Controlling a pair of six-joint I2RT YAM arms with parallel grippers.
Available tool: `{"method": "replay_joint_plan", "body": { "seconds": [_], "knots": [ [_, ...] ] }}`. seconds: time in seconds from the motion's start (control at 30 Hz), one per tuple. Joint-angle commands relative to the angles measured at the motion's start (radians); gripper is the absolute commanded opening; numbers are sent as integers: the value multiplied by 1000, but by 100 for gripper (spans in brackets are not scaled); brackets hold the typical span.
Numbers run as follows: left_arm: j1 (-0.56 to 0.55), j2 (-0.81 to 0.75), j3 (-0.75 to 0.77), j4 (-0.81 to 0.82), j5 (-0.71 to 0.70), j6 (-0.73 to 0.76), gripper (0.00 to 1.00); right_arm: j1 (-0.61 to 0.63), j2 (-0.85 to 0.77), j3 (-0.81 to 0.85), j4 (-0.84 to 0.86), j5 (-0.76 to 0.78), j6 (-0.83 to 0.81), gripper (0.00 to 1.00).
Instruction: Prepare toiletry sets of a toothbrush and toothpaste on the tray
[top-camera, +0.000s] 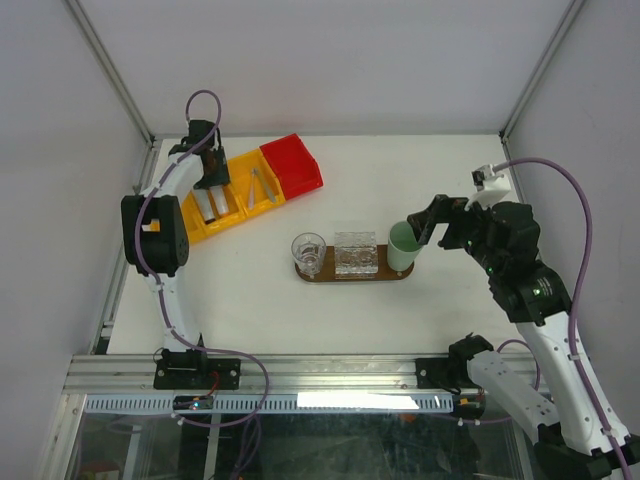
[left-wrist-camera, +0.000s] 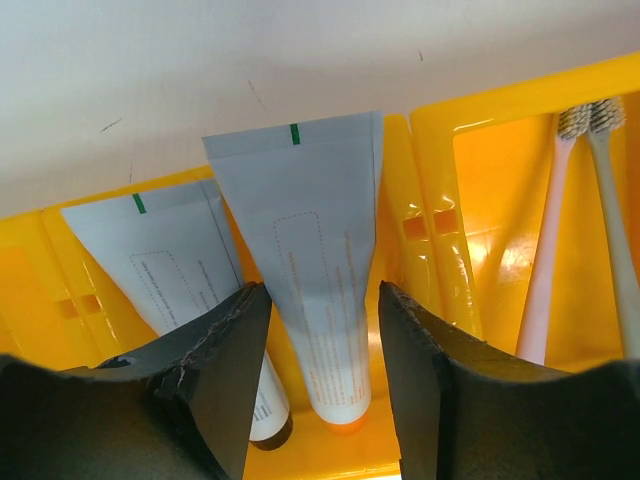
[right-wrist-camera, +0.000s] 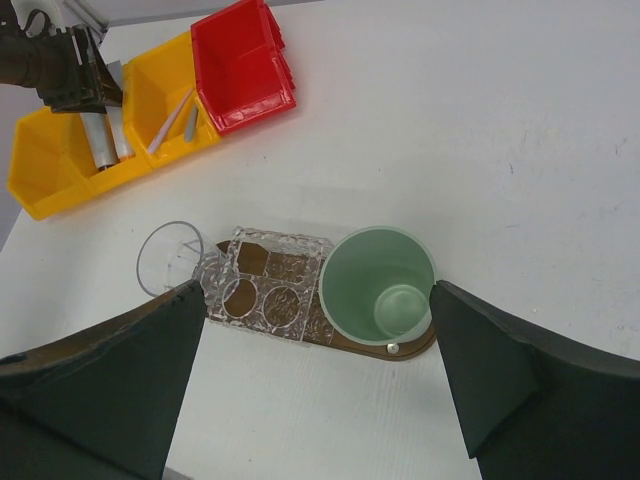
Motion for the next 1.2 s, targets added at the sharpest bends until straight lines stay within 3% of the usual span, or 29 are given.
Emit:
{"method": "replay_joint_plan", "body": {
  "seconds": [0.0, 0.6, 1.17],
  "knots": [
    [-1, 30, 7, 42, -2, 2, 51, -4, -22, 21, 35, -21, 15, 99],
    [-9, -96, -71, 105, -68, -44, 31, -4, -41, 39, 14, -21, 26, 99],
    [-8, -282, -145, 133, -102, -58, 23, -4, -23, 22, 37, -35, 29, 99]
  ]
}}
